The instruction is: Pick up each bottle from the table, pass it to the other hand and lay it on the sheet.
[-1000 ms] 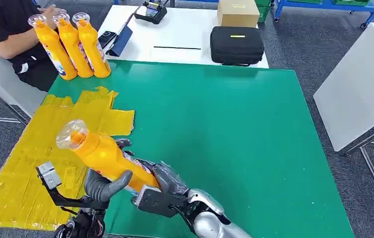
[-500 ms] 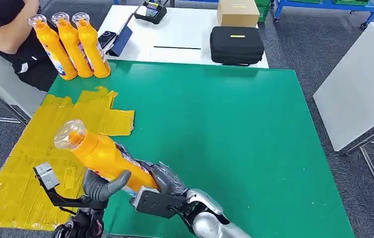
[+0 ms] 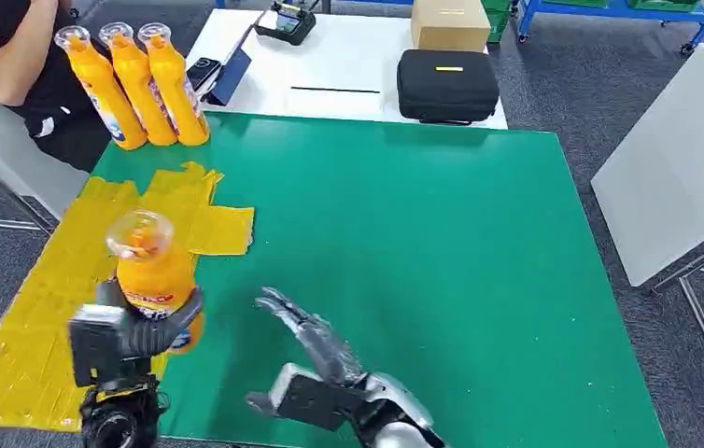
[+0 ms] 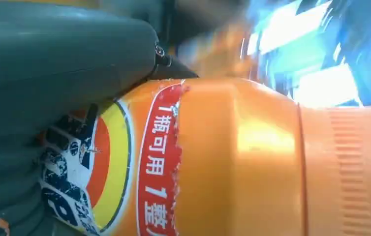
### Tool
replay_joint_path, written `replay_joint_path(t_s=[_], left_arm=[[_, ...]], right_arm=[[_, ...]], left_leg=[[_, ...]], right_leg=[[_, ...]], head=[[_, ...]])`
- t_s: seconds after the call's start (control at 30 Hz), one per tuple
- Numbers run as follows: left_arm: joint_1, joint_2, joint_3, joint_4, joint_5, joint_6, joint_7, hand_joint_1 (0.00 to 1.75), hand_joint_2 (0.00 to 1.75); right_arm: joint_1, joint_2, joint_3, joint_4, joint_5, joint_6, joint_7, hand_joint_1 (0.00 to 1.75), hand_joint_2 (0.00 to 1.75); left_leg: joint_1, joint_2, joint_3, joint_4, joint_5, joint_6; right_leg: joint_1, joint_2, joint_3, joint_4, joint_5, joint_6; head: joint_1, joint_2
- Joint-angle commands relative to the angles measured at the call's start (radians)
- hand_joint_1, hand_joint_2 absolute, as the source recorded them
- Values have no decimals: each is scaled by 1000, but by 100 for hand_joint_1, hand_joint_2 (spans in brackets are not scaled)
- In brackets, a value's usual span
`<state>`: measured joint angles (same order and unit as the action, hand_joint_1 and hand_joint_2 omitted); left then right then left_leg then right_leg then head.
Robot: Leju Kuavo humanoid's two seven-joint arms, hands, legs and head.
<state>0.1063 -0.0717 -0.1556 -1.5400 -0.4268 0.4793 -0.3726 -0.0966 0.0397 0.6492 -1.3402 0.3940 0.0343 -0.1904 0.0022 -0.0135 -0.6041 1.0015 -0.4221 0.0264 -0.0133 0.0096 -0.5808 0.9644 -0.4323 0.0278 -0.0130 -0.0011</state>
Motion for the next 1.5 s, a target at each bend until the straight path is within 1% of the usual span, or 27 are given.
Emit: replay_joint_path(t_s=[0.03, 0.13, 0.17, 0.2, 0.23, 0.27, 0.37, 0.53, 0.57, 0.7, 0.73, 0.77, 0.8, 0.83, 0.87, 0.9, 0.93, 0.97, 1.23, 1.3, 1.33, 1.4, 1.43, 1.47, 1.5], left_arm=[[-11, 57, 76, 141, -227, 112, 42, 175, 175], [-28, 68, 60, 187, -344, 175, 74, 175, 175], [-38, 76, 58, 211, -409, 208, 97, 175, 175], [-53, 78, 61, 245, -488, 219, 130, 175, 175], [-66, 83, 54, 276, -486, 214, 131, 175, 175], [-80, 88, 51, 305, -487, 211, 131, 175, 175], [-109, 62, 108, 373, -662, 219, 137, 175, 175], [-109, 62, 108, 373, -662, 219, 137, 175, 175], [-115, 51, 132, 382, -749, 219, 137, 175, 175], [-115, 51, 132, 382, -749, 219, 137, 175, 175], [-121, 47, 145, 404, -838, 219, 150, 175, 175], [-125, 50, 142, 414, -867, 219, 156, 175, 175], [-139, 59, 134, 441, -934, 219, 171, 175, 175], [-154, 67, 120, 475, -999, 219, 198, 175, 175], [-169, 83, 94, 500, -1086, 219, 256, 175, 175], [-190, 103, 52, 540, -1144, 219, 314, 175, 175], [-219, 132, -6, 582, -1144, 219, 344, 175, 175], [-248, 172, -87, 612, -1144, 219, 406, 175, 175], [-248, 172, -87, 612, -1144, 219, 406, 175, 175], [-248, 172, -87, 612, -1144, 219, 406, 175, 175], [-248, 172, -87, 612, -1144, 219, 406, 175, 175], [-248, 172, -87, 612, -1144, 219, 406, 175, 175], [-248, 172, -87, 612, -1144, 219, 406, 175, 175], [-296, 202, -165, 671, -1144, 219, 472, 175, 175], [-341, 216, -221, 730, -1144, 219, 511, 175, 175]], right_arm=[[33, -57, -85, -92, -37, 14, -10, 0, 0], [23, -64, -73, -67, -50, 9, -16, 0, 0], [16, -67, -67, -59, -55, 8, -21, 0, 0], [7, -71, -61, -51, -61, 6, -26, 0, 0], [1, -72, -61, -47, -66, 5, -29, 0, 0], [-5, -73, -60, -44, -68, 5, -32, 0, 0], [-20, -73, -55, -31, -83, 7, -38, 0, 0], [-20, -73, -55, -31, -83, 7, -38, 0, 0], [-22, -72, -52, -28, -86, 10, -41, 0, 0], [-22, -72, -52, -28, -86, 10, -41, 0, 0], [-21, -72, -47, -27, -87, 11, -43, 0, 0], [-24, -71, -45, -26, -88, 13, -44, 0, 0], [-31, -69, -41, -19, -89, 18, -48, 0, 0], [-41, -66, -37, -12, -90, 25, -51, 0, 0], [-53, -63, -32, -2, -92, 33, -54, 0, 0], [-65, -58, -29, 9, -92, 36, -55, 0, 0], [-74, -57, -26, 17, -92, 39, -57, 0, 0], [-78, -57, -24, 20, -94, 43, -59, 0, 0], [-78, -57, -24, 20, -94, 43, -59, 0, 0], [-78, -57, -24, 20, -94, 43, -59, 0, 0], [-78, -57, -24, 20, -94, 43, -59, 0, 0], [-78, -57, -24, 20, -94, 43, -59, 0, 0], [-78, -57, -24, 20, -94, 43, -59, 0, 0], [-79, -61, -21, 17, -94, 46, -61, 0, 0], [-83, -62, -18, 15, -95, 48, -62, 0, 0]], left_leg=[[-1, 1, 5, -2, -1, -1], [0, 0, 6, -2, -1, -2], [-1, 0, 4, -2, 0, -1], [-1, 1, 6, -2, -1, -2], [0, 1, 5, -2, 0, -1], [-1, 1, 6, -2, -1, -2], [0, 0, 4, -2, 0, -1], [0, 0, 6, -2, 0, -2], [-1, 2, 5, -2, 0, -1], [0, 2, 7, -1, -2, -2], [0, 1, 4, -1, -1, -1], [0, 1, 6, -1, -2, -2], [0, 1, 5, -1, -1, -1], [0, 1, 6, -1, -1, -2], [0, 1, 5, -1, -1, -1], [0, 1, 3, -1, 0, -1], [0, 1, 5, -2, 0, -2], [0, -1, 3, -1, 1, -1], [0, 2, 6, -1, -1, -2], [0, 2, 4, -1, 0, -2], [0, 2, 6, -1, -1, -2], [0, 1, 2, -1, 0, -1], [0, 2, 4, -1, -1, -2], [0, 1, 3, 0, 0, -2], [0, 2, 5, 0, -1, -2]], right_leg=[[0, -1, 4, -1, -1, -1], [0, -2, 5, -2, -1, -1], [0, -1, 3, -1, -1, -1], [0, -2, 6, -2, -1, -2], [0, -1, 4, -2, 0, -1], [0, -2, 6, -2, -1, -2], [0, -2, 4, -1, 0, -1], [0, -2, 5, -1, -1, -2], [-1, 0, 4, -1, 0, -1], [0, -1, 6, -1, -2, -2], [0, -1, 4, -1, -1, -1], [0, -1, 6, -1, -2, -1], [0, -1, 4, -1, -1, -1], [0, -1, 6, -1, -1, -2], [0, -1, 4, -1, -1, -1], [0, -1, 3, -1, 0, -1], [0, -1, 4, -1, 0, -1], [0, -2, 3, -1, 0, -1], [0, 0, 6, 0, -1, -2], [0, 0, 4, -1, 0, -1], [1, 0, 5, 0, -1, -1], [0, 0, 2, 0, 0, -1], [1, 0, 4, 0, -1, -1], [0, 0, 3, 0, 0, -1], [0, 0, 4, 0, -1, -1]], head=[[1, 0], [0, 0], [0, 0], [0, 0], [0, 0], [0, 0], [0, 0], [0, 0], [0, 0], [0, 0], [0, 0], [0, 0], [0, 0], [0, 0], [0, 0], [0, 0], [0, 0], [0, 0], [0, 0], [0, 0], [0, 0], [1, 0], [0, 0], [0, 0], [0, 0]])
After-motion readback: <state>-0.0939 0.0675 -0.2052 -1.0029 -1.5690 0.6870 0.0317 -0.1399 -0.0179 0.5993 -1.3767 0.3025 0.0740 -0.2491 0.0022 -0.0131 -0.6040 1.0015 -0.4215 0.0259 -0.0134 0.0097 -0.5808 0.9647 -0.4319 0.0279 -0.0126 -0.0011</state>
